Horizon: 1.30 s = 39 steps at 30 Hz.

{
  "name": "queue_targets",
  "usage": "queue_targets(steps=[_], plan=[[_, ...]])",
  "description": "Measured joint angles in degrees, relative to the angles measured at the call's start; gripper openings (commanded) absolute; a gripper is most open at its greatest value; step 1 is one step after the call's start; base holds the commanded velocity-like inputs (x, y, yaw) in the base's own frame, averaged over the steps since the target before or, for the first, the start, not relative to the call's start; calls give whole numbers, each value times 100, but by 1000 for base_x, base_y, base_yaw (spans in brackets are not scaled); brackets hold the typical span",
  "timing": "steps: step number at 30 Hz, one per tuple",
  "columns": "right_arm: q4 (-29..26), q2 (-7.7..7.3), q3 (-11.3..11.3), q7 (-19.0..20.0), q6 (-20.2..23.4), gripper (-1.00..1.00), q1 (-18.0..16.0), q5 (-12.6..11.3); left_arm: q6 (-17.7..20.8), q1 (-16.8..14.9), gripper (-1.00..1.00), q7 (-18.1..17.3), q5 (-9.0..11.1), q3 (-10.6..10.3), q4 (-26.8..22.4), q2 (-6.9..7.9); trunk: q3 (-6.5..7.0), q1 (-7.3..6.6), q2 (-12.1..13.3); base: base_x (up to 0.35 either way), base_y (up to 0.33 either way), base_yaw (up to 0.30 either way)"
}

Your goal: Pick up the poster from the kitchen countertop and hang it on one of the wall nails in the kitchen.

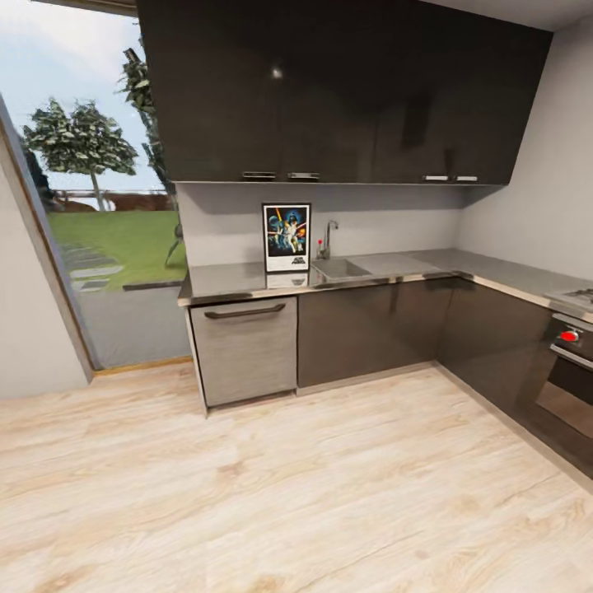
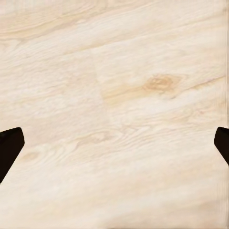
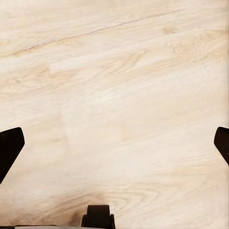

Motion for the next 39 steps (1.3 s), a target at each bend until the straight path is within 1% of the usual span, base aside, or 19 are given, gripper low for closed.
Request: queue_targets(steps=[11, 14, 39], plan=[[0, 0, -2, 0, -3, 100, 0, 0, 0, -2, 100, 0, 0, 0, 1, 0, 0, 0, 0, 226, -270, 1], [0, 5, 5, 0, -5, 100, 0, 0, 0, -2, 100, 0, 0, 0, 2, 0, 0, 0, 0, 226, -270, 128], [0, 10, 10, 0, -6, 100, 0, 0, 0, -2, 100, 0, 0, 0, -3, 0, 0, 0, 0, 226, -270, 272]])
